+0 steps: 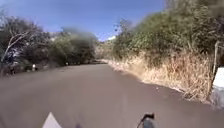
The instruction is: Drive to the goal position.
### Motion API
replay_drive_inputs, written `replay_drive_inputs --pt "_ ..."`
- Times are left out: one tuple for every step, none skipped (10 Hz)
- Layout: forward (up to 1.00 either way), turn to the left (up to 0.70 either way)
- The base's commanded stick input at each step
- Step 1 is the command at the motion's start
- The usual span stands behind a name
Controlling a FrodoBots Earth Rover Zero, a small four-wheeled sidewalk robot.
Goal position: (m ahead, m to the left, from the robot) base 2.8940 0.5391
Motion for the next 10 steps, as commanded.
replay_drive_inputs --pt "0.5 -0.29" --pt "0.5 -0.49" --pt "0.5 -0.32" --pt "0.5 -0.13" --pt "0.5 0.0" --pt "0.5 0.0" --pt "0.5 0.0" --pt "0.5 0.0" --pt "0.5 0.0" --pt "0.5 0.0"
